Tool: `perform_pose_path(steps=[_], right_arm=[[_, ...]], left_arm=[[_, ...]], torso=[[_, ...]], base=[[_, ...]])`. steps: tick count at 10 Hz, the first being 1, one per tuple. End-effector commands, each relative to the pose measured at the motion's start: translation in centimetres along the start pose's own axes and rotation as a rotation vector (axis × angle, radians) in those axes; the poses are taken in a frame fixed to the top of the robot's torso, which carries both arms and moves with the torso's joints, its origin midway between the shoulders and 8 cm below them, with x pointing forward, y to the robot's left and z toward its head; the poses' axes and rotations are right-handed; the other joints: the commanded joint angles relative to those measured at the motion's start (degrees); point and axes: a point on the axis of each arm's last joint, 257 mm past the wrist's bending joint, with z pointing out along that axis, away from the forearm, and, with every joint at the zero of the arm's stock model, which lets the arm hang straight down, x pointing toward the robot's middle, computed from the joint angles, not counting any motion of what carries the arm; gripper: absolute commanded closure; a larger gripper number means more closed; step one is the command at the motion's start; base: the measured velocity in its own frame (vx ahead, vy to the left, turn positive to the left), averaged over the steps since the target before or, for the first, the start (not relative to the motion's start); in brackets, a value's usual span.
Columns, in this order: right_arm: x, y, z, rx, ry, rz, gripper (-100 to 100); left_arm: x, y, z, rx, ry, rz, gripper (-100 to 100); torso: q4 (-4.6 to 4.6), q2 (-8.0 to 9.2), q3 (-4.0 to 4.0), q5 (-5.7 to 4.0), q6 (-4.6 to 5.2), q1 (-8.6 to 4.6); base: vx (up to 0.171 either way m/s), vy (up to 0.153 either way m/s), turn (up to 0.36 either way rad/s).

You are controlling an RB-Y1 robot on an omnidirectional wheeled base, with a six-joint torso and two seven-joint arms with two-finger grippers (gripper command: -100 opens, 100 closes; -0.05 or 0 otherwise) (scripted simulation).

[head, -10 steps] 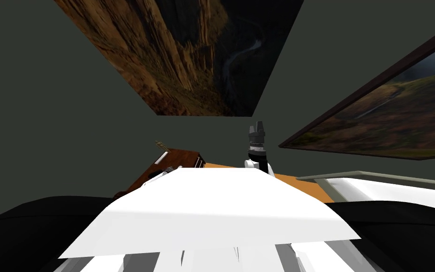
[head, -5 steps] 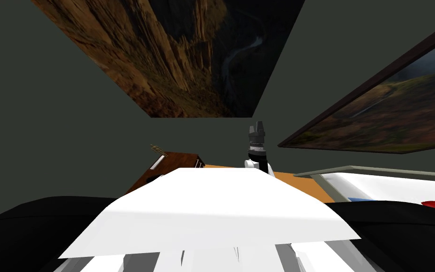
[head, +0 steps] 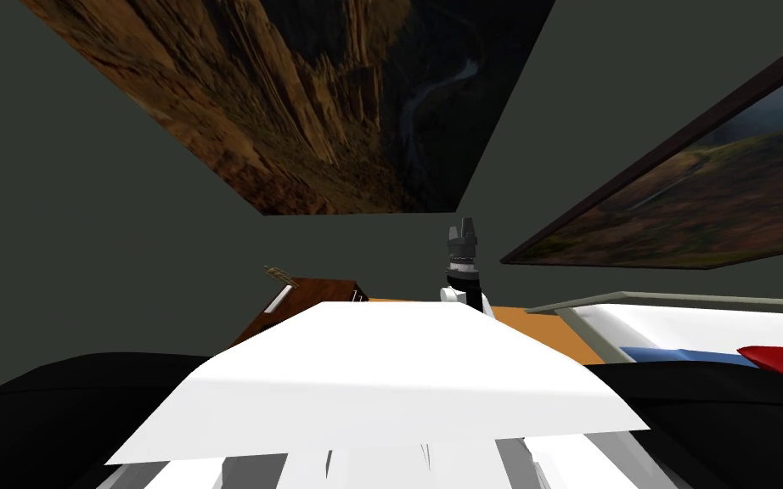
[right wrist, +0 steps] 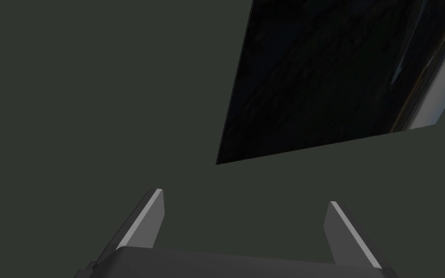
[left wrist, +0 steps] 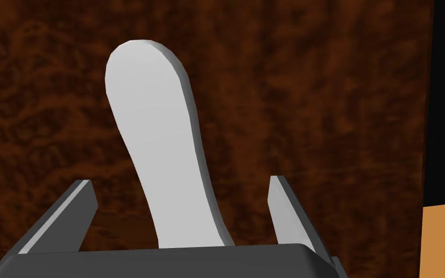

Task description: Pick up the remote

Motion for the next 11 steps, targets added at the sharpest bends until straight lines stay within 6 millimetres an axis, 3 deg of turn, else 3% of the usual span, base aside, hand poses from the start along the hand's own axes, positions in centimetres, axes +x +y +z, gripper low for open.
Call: perform_pose_path(steps=[1,5,6,10,11], right_arm=[[0.0,0.0,0.0,0.000,0.000,0.000,0],[0.0,0.0,0.0,0.000,0.000,0.000,0],[0.0,0.0,0.0,0.000,0.000,0.000,0],[0.0,0.0,0.0,0.001,0.000,-0.001,0],[0.0,0.0,0.0,0.001,-0.001,-0.001,0]], left_arm=[[-0.5,0.1,0.3,-0.009,-0.008,-0.011,-100],[-4.9,2.6,0.4,-0.108,-0.088,-0.137,-100],[-4.9,2.6,0.4,-0.108,-0.088,-0.137,-100],[-8.6,5.7,0.2,-0.200,-0.161,-0.258,-100],[-8.1,4.8,0.2,-0.182,-0.148,-0.239,-100]], torso=[[0.00,0.00,0.00,0.00,0.00,0.00],[-0.01,-0.02,-0.01,0.02,-0.01,0.08],[0.00,-0.01,0.00,0.01,0.01,0.07],[-0.01,-0.07,-0.04,0.04,-0.04,0.17],[-0.01,-0.07,-0.04,0.08,-0.07,0.33]], base=[[0.014,0.012,0.013],[0.039,0.047,-0.087],[0.028,0.038,-0.038],[0.037,0.071,-0.084],[0.009,0.053,-0.026]])
